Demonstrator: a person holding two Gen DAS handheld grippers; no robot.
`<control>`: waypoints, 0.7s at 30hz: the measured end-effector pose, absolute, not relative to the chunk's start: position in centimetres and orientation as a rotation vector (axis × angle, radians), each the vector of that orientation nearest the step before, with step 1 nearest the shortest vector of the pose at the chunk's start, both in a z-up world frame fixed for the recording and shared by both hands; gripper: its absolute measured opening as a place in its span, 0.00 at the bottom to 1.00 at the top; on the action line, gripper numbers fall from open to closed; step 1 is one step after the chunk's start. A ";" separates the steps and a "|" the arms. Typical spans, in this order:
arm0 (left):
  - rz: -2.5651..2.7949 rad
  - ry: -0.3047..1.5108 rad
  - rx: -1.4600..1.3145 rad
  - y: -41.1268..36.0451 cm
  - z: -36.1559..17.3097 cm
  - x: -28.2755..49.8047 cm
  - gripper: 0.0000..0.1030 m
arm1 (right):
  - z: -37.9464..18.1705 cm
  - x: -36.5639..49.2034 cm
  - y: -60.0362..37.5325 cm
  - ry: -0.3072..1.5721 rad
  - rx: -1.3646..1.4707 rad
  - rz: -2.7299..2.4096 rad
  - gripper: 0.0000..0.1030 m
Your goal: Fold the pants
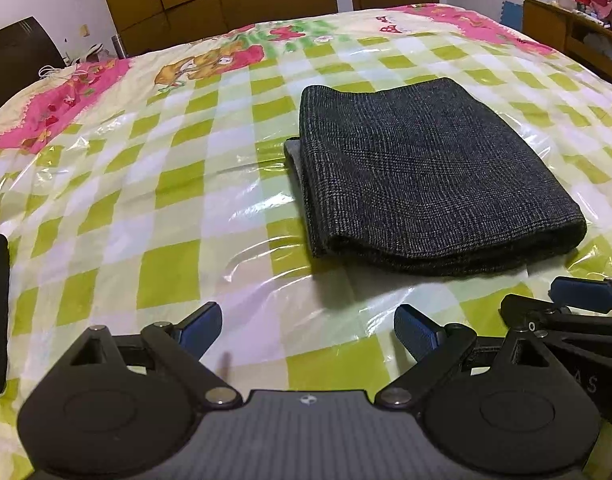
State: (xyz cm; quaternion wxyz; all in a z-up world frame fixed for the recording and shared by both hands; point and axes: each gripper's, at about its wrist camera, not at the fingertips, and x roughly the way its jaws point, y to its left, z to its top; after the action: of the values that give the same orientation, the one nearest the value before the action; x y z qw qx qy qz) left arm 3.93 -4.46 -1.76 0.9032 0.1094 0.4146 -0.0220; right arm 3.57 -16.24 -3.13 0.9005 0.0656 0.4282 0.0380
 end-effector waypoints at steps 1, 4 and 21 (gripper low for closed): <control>-0.045 0.858 0.228 -4.5 -1.8 3.9 1.00 | -3.1 3.6 -16.2 0.886 0.136 0.079 0.42; -0.041 0.861 0.231 -4.6 -1.7 4.0 1.00 | -3.1 3.6 -16.2 0.886 0.136 0.079 0.42; -0.043 0.872 0.219 -4.5 -1.8 4.0 1.00 | -3.1 3.6 -16.2 0.886 0.134 0.079 0.42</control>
State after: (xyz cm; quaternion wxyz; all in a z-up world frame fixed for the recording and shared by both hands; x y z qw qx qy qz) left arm 4.00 -4.45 -1.84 0.9004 0.1057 0.4216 -0.0207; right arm 3.58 -16.20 -3.12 0.9005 0.0648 0.4283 0.0381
